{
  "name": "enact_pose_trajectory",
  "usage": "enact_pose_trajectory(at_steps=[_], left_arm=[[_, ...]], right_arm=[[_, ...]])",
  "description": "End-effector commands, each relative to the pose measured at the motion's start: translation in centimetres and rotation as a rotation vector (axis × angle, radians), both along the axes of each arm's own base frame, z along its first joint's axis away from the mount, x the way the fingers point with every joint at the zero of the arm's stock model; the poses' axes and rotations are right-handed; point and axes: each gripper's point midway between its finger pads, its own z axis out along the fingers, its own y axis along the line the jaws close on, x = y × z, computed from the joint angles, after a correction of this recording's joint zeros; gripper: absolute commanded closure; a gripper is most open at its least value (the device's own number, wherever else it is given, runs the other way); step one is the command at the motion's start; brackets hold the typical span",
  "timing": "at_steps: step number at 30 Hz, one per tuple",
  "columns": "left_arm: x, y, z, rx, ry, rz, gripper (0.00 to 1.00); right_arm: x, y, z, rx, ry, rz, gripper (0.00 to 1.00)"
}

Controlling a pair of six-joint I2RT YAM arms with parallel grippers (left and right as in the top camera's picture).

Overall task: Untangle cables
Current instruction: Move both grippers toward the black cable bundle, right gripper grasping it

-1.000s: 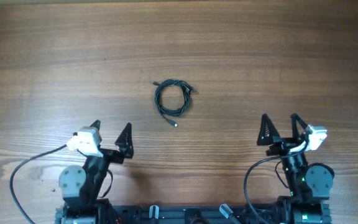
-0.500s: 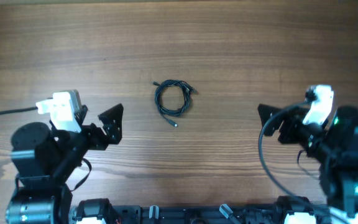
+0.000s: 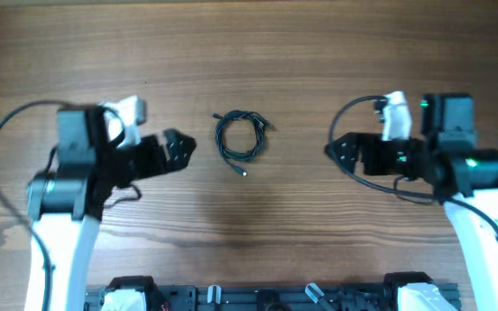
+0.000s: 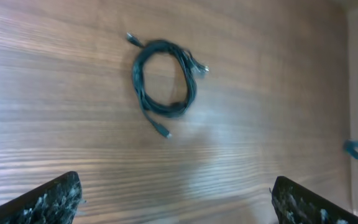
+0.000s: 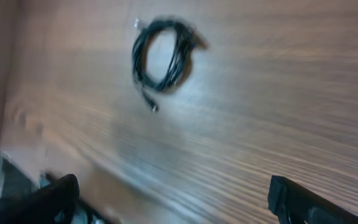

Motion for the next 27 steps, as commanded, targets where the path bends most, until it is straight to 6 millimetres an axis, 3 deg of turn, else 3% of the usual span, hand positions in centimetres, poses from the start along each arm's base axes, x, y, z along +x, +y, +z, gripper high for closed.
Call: enact_pose_trajectory(at_steps=[1, 3, 5, 6, 8, 9, 12, 15, 21, 27], left_arm=[[1.4, -3.3, 1.4, -0.009, 0.007, -0.121, 0.00], [2.9, -4.3, 1.7, -0.012, -0.040, -0.148, 0.00], [3.8, -4.3, 2.2, -0.010, -0.087, -0.144, 0.02], [4.0, -4.3, 2.4, -0.006, -0.103, -0.151, 0.10], [4.2, -3.8, 1.8, 0.035, -0.096, -0.141, 0.42], [4.4, -3.1, 1.1, 0.072, -0.078, -0.114, 0.47], [5.1, -1.7, -0.3, 0.128, -0.027, -0.026, 0.36], [5.4, -1.7, -1.1, 0.127, 0.003, -0.018, 0.36], [5.2, -1.3, -1.7, 0.141, 0.034, 0.005, 0.37], [5.0, -1.3, -1.9, 0.143, 0.047, 0.005, 0.40]], right_arm=[[-1.6, 4.0, -1.5, -0.034, 0.011, 0.232, 0.00], [-2.2, 6.0, -4.0, -0.168, 0.015, 0.335, 0.00], [-1.6, 6.9, -5.0, -0.227, -0.010, 0.363, 0.00], [-0.9, 7.6, -5.4, -0.235, -0.036, 0.371, 0.00], [0.9, 8.9, -5.5, -0.207, -0.078, 0.342, 0.00], [2.2, 9.5, -5.5, -0.180, -0.093, 0.298, 0.00], [4.9, 11.0, -6.2, -0.121, -0.106, 0.214, 0.00], [6.3, 12.1, -8.3, -0.080, -0.057, 0.177, 0.03], [6.8, 13.1, -13.4, -0.062, 0.071, 0.153, 0.07], [7.9, 14.6, -13.4, -0.012, 0.047, 0.130, 0.14]])
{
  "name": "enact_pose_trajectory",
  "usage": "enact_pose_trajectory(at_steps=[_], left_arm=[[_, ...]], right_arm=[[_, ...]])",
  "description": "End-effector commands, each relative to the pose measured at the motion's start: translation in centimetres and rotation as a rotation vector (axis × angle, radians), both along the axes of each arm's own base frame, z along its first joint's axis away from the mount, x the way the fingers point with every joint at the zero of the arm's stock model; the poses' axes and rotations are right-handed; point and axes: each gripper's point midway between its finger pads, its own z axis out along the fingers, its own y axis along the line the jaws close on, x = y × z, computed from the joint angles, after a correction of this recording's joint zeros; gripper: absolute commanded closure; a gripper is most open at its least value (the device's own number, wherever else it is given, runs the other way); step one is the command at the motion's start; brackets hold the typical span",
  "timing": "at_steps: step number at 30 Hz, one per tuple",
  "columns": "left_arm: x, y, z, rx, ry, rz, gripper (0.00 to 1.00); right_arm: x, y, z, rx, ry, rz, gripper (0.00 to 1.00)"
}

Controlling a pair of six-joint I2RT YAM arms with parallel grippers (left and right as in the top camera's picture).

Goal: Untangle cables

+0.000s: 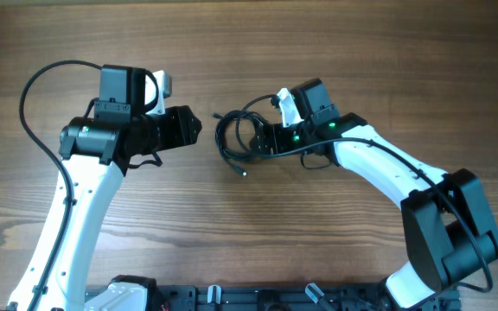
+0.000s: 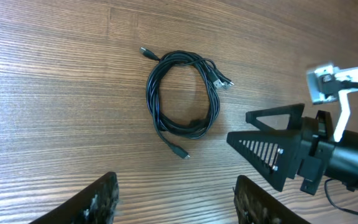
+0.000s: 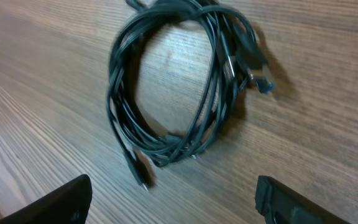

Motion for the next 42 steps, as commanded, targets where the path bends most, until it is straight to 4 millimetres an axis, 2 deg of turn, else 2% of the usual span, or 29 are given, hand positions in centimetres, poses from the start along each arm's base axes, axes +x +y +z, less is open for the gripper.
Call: enact_pose_trajectory(at_steps=[1, 3, 8, 15, 18, 21, 23, 26, 30, 32, 34, 35, 36, 37, 39, 42], left_arm=[[0.2, 0.1, 0.4, 0.008, -0.007, 0.008, 0.41], [0.2, 0.1, 0.3, 0.008, -0.005, 0.008, 0.39], [-0.2, 0.2, 0.1, 0.011, 0.014, 0.008, 0.38], [-0.5, 0.2, 0.0, 0.013, 0.027, 0.008, 0.38], [-0.5, 0.2, 0.0, 0.013, 0.027, 0.008, 0.37], [-0.5, 0.2, 0.0, 0.013, 0.027, 0.008, 0.36], [-0.5, 0.2, 0.0, 0.013, 0.027, 0.008, 0.36], [-0.5, 0.2, 0.0, 0.014, 0.028, 0.008, 0.34], [-0.6, 0.2, -0.1, 0.014, 0.031, 0.008, 0.32], [-0.6, 0.2, -0.1, 0.014, 0.030, 0.008, 0.31], [-0.6, 0.2, -0.1, 0.014, 0.030, 0.008, 0.30], [-0.6, 0.2, -0.1, 0.014, 0.031, 0.007, 0.29], [-0.6, 0.2, -0.1, 0.013, 0.034, 0.006, 0.40], [-0.7, 0.1, -0.1, 0.010, 0.035, 0.005, 0.54], [-0.8, -0.4, 0.0, -0.017, 0.039, -0.011, 0.73], [-1.2, -1.7, 0.5, -0.089, 0.049, -0.051, 0.96]], right_arm=[[0.4, 1.9, 0.2, 0.051, -0.006, -0.007, 0.15], [0.6, 3.1, 0.5, 0.057, -0.045, 0.006, 0.15], [0.3, 4.2, -1.6, 0.005, -0.029, -0.042, 0.19], [0.0, 3.0, -5.6, -0.064, 0.082, -0.154, 0.24], [-0.1, 2.6, -6.3, -0.079, 0.106, -0.186, 0.32], [-0.2, 2.2, -6.6, -0.099, 0.117, -0.207, 0.44], [-0.3, 2.0, -6.7, -0.107, 0.129, -0.224, 0.59], [-0.7, 1.8, -6.9, -0.119, 0.141, -0.219, 0.96], [-0.7, 1.7, -6.6, -0.132, 0.108, -0.159, 0.96], [-0.9, 1.9, -5.3, -0.123, 0.081, -0.116, 0.96], [-0.9, 2.1, -3.2, -0.109, 0.026, -0.067, 0.96], [-0.8, 2.1, -0.5, -0.092, -0.037, -0.035, 0.96], [-0.3, 1.7, 4.0, -0.060, -0.146, -0.052, 0.96], [0.0, 1.4, 5.7, -0.052, -0.190, -0.068, 0.96], [0.4, 0.7, 9.6, -0.029, -0.295, -0.109, 0.96], [0.2, -0.3, 14.5, 0.016, -0.414, -0.148, 0.96]])
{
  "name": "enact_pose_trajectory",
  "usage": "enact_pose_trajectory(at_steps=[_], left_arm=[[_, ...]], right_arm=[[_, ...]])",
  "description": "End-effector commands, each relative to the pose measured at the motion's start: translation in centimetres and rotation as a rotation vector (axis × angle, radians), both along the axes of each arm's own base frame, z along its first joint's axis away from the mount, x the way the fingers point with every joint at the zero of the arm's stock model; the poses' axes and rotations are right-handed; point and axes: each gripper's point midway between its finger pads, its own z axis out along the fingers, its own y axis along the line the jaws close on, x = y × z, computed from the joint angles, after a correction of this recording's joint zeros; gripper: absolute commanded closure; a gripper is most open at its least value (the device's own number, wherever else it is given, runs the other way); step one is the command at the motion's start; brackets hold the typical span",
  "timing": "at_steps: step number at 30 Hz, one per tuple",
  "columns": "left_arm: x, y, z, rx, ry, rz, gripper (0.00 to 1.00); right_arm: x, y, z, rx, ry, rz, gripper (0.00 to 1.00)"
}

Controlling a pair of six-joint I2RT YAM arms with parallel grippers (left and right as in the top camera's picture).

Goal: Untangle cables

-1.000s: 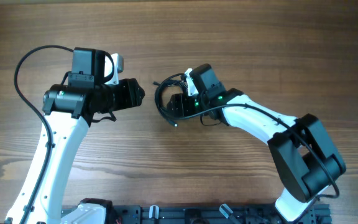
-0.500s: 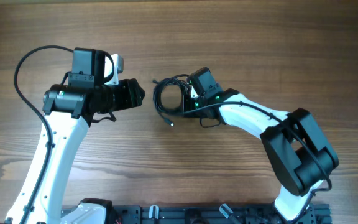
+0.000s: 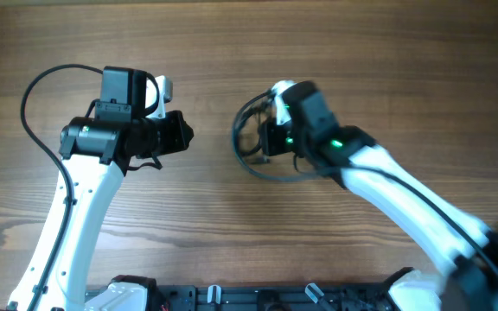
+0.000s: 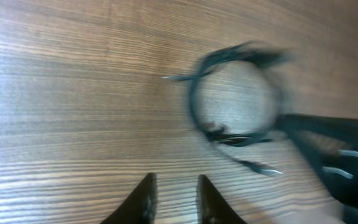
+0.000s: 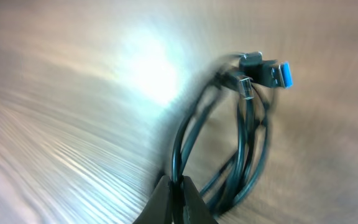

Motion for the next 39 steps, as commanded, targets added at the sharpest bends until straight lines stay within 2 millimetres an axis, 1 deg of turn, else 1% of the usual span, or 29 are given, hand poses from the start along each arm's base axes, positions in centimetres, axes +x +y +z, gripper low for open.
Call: enact_pose_trajectory(at_steps=[1, 3, 5, 8, 9, 10, 11, 12, 14, 16, 18, 22, 26, 30, 31, 32, 33, 34, 37, 38, 39], left_arm=[[-0.4, -2.1, 1.2, -0.104, 0.000, -0.063, 0.96], [-0.7, -3.3, 1.6, -0.148, -0.001, -0.102, 0.96], [-0.8, -4.5, 2.0, -0.172, -0.019, -0.142, 0.96], [-0.8, -6.4, 2.6, -0.182, -0.059, -0.202, 0.95], [-0.8, -7.0, 2.7, -0.184, -0.071, -0.221, 0.82], [-0.9, -7.8, 3.0, -0.187, -0.091, -0.251, 0.58], [-0.9, -8.5, 3.2, -0.191, -0.107, -0.272, 0.36], [-1.0, -9.0, 3.3, -0.194, -0.118, -0.286, 0.28], [-0.8, -9.5, 3.4, -0.184, -0.135, -0.298, 0.24], [-0.4, -9.5, 3.1, -0.161, -0.144, -0.290, 0.26], [0.1, -9.3, 2.4, -0.142, -0.135, -0.278, 0.35], [0.7, -9.5, 1.1, -0.135, -0.104, -0.277, 0.44], [1.0, -9.6, -0.3, -0.127, -0.067, -0.275, 0.45], [1.5, -9.8, -0.6, -0.128, -0.071, -0.275, 0.45], [1.6, -9.9, -0.5, -0.129, -0.078, -0.275, 0.51], [1.7, -9.9, -0.4, -0.130, -0.082, -0.275, 0.66], [1.7, -9.9, -0.4, -0.130, -0.085, -0.276, 0.93], [1.7, -9.9, -0.4, -0.130, -0.085, -0.276, 0.96], [1.9, -9.6, -0.6, -0.109, -0.090, -0.263, 0.96], [2.1, -9.2, -0.7, -0.088, -0.092, -0.251, 0.96], [2.3, -8.5, -1.1, -0.050, -0.091, -0.229, 0.96]], right_arm=[[0.3, -1.5, 6.5, 0.031, -0.185, -0.042, 0.96], [-0.1, -1.8, 8.8, 0.067, -0.236, -0.044, 0.96], [-0.4, -1.9, 10.1, 0.089, -0.264, -0.043, 0.96], [-0.8, -1.6, 10.6, 0.109, -0.270, -0.026, 0.96], [-0.9, -1.4, 10.7, 0.120, -0.266, -0.011, 0.96], [-1.0, -1.2, 10.8, 0.129, -0.266, -0.001, 0.96], [-1.1, -1.0, 10.9, 0.138, -0.267, 0.008, 0.96], [-1.2, -0.7, 11.2, 0.153, -0.270, 0.023, 0.96], [-1.6, 0.0, 11.8, 0.188, -0.274, 0.060, 0.96], [-2.1, 0.7, 12.7, 0.232, -0.284, 0.105, 0.96], [-2.7, 1.3, 13.9, 0.276, -0.304, 0.145, 0.96], [-2.8, 0.9, 15.0, 0.288, -0.337, 0.134, 0.96], [-2.9, 0.5, 15.8, 0.290, -0.360, 0.120, 0.96], [-3.3, 0.3, 16.5, 0.306, -0.369, 0.117, 0.96], [-3.4, 0.3, 16.7, 0.309, -0.373, 0.117, 0.96], [-3.4, 0.2, 16.8, 0.310, -0.377, 0.117, 0.96], [-3.5, 0.2, 17.0, 0.313, -0.382, 0.118, 0.96], [-3.6, 0.1, 17.2, 0.313, -0.388, 0.117, 0.96], [-3.0, -0.8, 16.9, 0.279, -0.396, 0.063, 0.96], [-2.6, -1.5, 16.4, 0.246, -0.391, 0.022, 0.96], [-1.9, -2.9, 15.3, 0.179, -0.380, -0.056, 0.96]])
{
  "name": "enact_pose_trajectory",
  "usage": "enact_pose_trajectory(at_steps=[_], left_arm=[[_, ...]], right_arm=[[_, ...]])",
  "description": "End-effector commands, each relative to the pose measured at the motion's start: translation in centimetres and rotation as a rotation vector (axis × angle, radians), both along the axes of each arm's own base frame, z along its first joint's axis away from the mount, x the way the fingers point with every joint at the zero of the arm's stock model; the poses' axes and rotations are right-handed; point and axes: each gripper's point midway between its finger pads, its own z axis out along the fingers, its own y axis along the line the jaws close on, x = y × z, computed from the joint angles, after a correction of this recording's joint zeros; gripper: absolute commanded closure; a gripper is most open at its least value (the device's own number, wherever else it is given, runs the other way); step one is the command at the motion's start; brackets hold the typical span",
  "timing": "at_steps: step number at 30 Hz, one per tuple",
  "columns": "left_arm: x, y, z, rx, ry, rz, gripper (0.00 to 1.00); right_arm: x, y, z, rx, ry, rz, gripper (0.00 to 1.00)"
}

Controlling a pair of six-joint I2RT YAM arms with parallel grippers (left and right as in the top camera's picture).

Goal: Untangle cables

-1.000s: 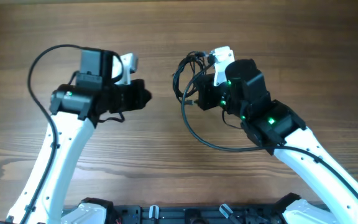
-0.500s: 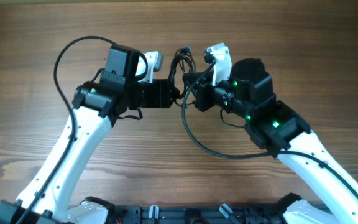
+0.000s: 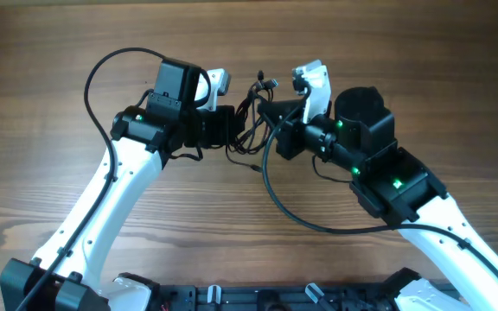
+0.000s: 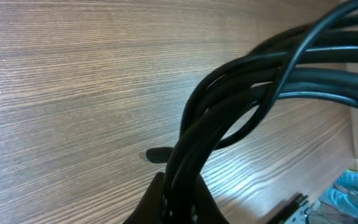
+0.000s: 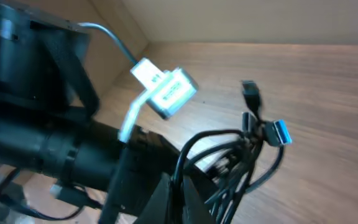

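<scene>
A coil of black cables [image 3: 251, 112] hangs above the wooden table between my two grippers, its plugs sticking up at the back [image 3: 266, 84]. My left gripper [image 3: 232, 130] is shut on several strands of the bundle, which run up out of its jaws [image 4: 180, 199] in the left wrist view. My right gripper [image 3: 272, 130] faces it from the right and is shut on one thin strand [image 5: 178, 196]. A blue USB plug [image 5: 278, 134] and a smaller black plug [image 5: 250, 92] dangle beyond it. One loose end [image 3: 258, 167] hangs toward the table.
The wooden table [image 3: 422, 52] stretches around both arms. A black rail [image 3: 258, 298] runs along its front edge. Each arm's own black wiring loops out beside it [image 3: 102, 78]. The left arm's white camera mount [image 5: 166, 90] sits close in front of the right wrist.
My left gripper was empty and left of the coil; it is now at the coil and shut on it. The right gripper still holds the coil, now further back and higher.
The coil first lay flat mid-table with both grippers open and far apart. Then my right gripper stood open at the coil's right side. Later it was shut on the coil, while the left had narrowed. Now both grippers hold the bundle between them.
</scene>
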Motion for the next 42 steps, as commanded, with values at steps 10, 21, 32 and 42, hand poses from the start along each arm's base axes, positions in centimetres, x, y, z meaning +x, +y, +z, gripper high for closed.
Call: enact_pose_trajectory(at_steps=[10, 21, 32, 42], left_arm=[[1.7, 6.0, -2.0, 0.213, 0.032, 0.246, 0.96], [1.1, 10.8, -1.1, 0.189, 0.089, 0.374, 0.96], [1.1, 10.2, -0.8, 0.155, 0.084, 0.349, 0.96], [0.6, 8.0, -0.6, 0.132, 0.080, 0.288, 0.96]], right_arm=[[1.2, -14.1, -7.3, -0.481, 0.166, -0.672, 0.96], [2.1, -13.5, -12.0, -0.535, 0.311, -0.624, 0.86], [1.8, -0.9, -7.6, -0.209, 0.124, 0.046, 0.20], [1.9, 3.6, -12.7, -0.170, 0.242, 0.177, 0.31]])
